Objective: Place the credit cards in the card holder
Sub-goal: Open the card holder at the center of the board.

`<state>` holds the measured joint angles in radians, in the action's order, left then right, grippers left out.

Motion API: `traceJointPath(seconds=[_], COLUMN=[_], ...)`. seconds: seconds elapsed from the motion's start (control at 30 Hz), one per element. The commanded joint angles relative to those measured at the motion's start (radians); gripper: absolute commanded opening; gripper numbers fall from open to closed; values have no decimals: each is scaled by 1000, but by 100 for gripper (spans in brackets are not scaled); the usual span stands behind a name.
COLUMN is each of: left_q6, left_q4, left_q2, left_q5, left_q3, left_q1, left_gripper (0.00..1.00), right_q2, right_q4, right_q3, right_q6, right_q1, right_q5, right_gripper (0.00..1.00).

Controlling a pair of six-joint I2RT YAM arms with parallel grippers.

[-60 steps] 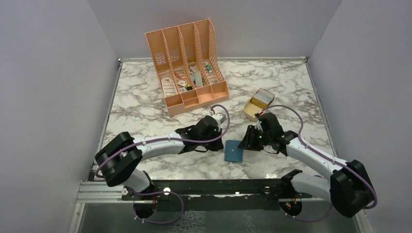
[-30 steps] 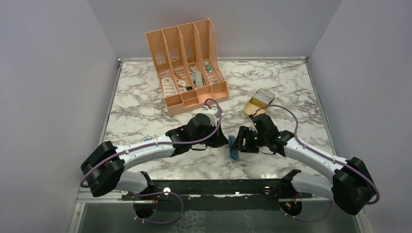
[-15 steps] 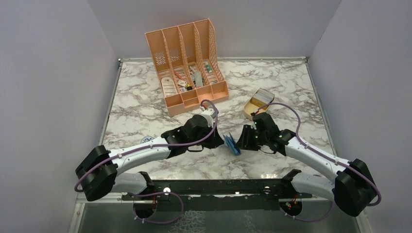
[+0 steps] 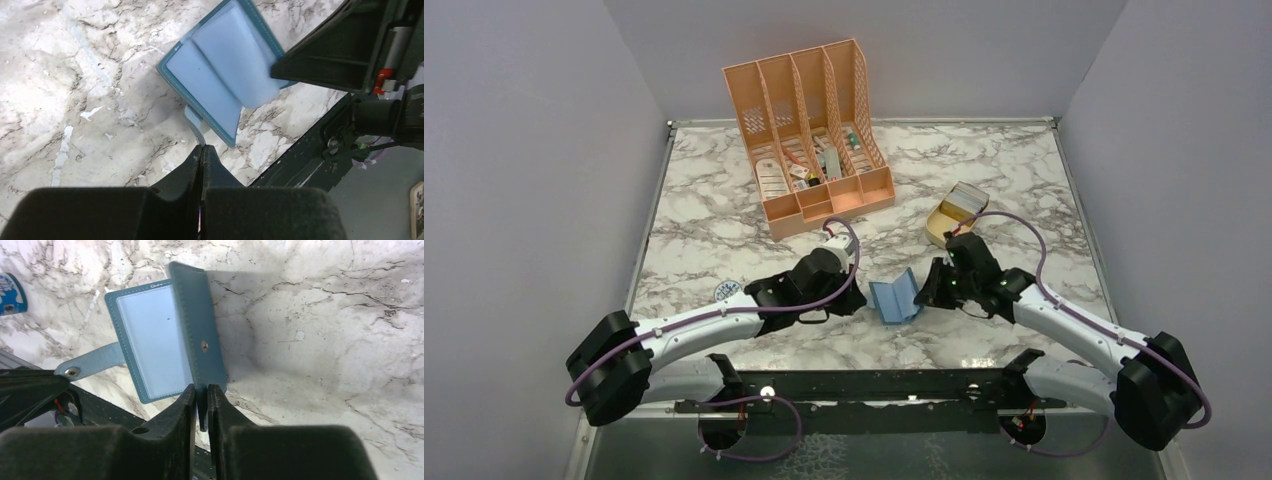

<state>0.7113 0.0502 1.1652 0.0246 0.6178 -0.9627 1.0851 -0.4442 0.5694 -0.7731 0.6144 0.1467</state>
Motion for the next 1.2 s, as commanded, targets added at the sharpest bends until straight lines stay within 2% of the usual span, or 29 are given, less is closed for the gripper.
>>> traceJointPath(seconds=[0.0,0.13,0.37,0.47,0.63,0.73,1.0,1.17], left_q6=[-13,0,37,66,121,124,107,91], left_q4=[27,47,43,-12,-142,-172,-222,-242], left_q2=[-16,-14,-1,-1,17,45,122,172], left_q5=[-44,-72,-46,0,75,67,55,63], left_q3=[-18,-31,-56,-73,-110,-118,-111,-88], left_q1=[3,8,22,21,24,24,38,43], left_gripper=[0,0,2,15,43,50,53,48], right_q2=[-36,-50,-57,-67,-79,-80,-72,-76], right_q4=[38,48,59,84,89,100,137,124], right_q3=[-27,-48,-72,-84,-93,-106,-149,-142], right_q6=[-7,-20,-34,-43,-55,-63,-77,-73], right_q1=[5,5,5,4,5,5,5,4], right_q5=[20,21,32,66,73,77,106,90], right_gripper=[10,3,3,3,3,3,3,4])
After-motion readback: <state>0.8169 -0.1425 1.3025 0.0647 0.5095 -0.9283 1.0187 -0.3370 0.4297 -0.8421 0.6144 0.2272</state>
